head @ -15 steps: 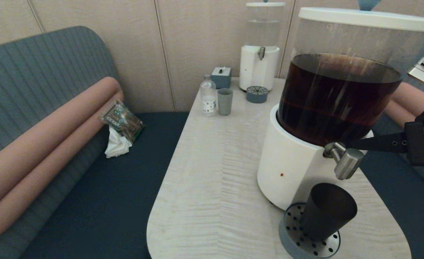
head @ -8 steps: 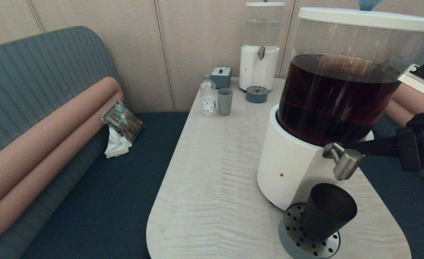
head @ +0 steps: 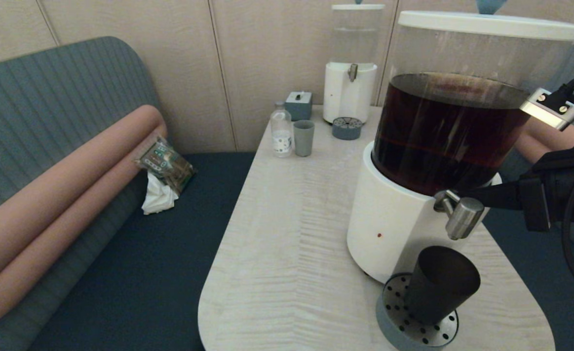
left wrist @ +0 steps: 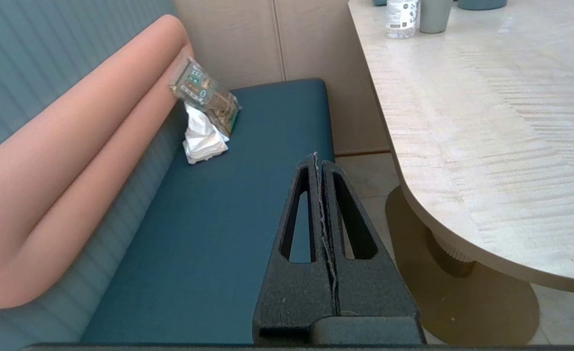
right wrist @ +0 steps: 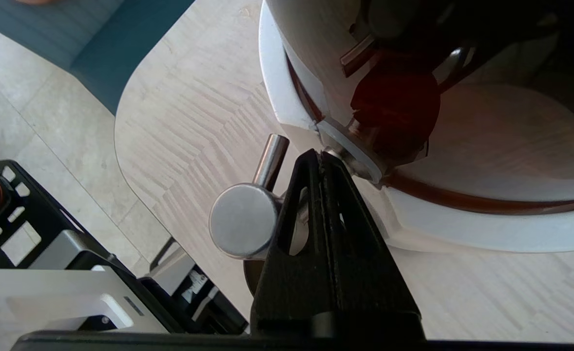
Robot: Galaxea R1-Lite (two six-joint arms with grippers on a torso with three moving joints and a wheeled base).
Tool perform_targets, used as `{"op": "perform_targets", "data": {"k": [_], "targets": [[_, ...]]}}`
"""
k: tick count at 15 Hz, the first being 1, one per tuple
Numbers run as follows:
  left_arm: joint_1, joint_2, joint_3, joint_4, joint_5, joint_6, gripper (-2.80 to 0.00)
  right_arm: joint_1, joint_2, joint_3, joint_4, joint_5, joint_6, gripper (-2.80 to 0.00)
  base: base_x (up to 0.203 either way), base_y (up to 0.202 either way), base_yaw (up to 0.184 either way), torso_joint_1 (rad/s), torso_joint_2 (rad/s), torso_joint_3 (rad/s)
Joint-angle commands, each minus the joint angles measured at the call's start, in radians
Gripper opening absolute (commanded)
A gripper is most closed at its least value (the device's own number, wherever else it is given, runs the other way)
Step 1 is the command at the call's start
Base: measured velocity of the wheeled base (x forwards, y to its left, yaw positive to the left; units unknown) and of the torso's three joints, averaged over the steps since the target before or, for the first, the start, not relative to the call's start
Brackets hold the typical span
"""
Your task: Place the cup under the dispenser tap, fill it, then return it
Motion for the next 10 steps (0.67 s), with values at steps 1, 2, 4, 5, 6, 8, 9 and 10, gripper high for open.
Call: {"op": "perform_targets", "data": {"k": [1, 2, 4, 5, 6, 8, 9, 10], "targets": [[0.000, 0.001, 0.040, -0.001, 0.000, 0.001, -2.80, 0.005, -0.004, -0.002, 0.001, 0.004, -0.005, -2.80, 0.000, 0.000, 0.000, 0.000, 0.00, 0.000], [0.000, 0.001, 0.040, -0.001, 0.000, 0.001, -2.80, 0.005, -0.010, -0.001, 0.001, 0.004, -0.006, -2.80, 0.000, 0.000, 0.000, 0.000, 0.00, 0.000], [0.000, 0.001, 0.040, -0.001, 0.000, 0.001, -2.80, 0.005, -0.020, -0.001, 0.001, 0.002, -0.006, -2.80, 0.000, 0.000, 0.000, 0.000, 0.00, 0.000], [0.000, 0.001, 0.040, -0.001, 0.000, 0.001, -2.80, 0.005, -0.026, 0.001, 0.000, 0.002, -0.008, -2.80, 0.000, 0.000, 0.000, 0.000, 0.00, 0.000], [0.000, 0.001, 0.040, -0.001, 0.000, 0.001, -2.80, 0.005, -0.030, 0.001, 0.001, 0.002, -0.020, -2.80, 0.000, 0.000, 0.000, 0.000, 0.00, 0.000], [0.000, 0.001, 0.040, -0.001, 0.000, 0.001, -2.80, 0.005, -0.041, 0.007, 0.002, 0.002, -0.064, -2.80, 0.000, 0.000, 0.000, 0.000, 0.00, 0.000], [0.000, 0.001, 0.040, -0.001, 0.000, 0.001, -2.80, 0.006, -0.047, 0.010, 0.003, 0.003, -0.069, -2.80, 0.000, 0.000, 0.000, 0.000, 0.00, 0.000], [0.000, 0.001, 0.040, -0.001, 0.000, 0.001, -2.80, 0.008, -0.051, 0.013, 0.003, 0.004, -0.072, -2.80, 0.000, 0.000, 0.000, 0.000, 0.00, 0.000]]}}
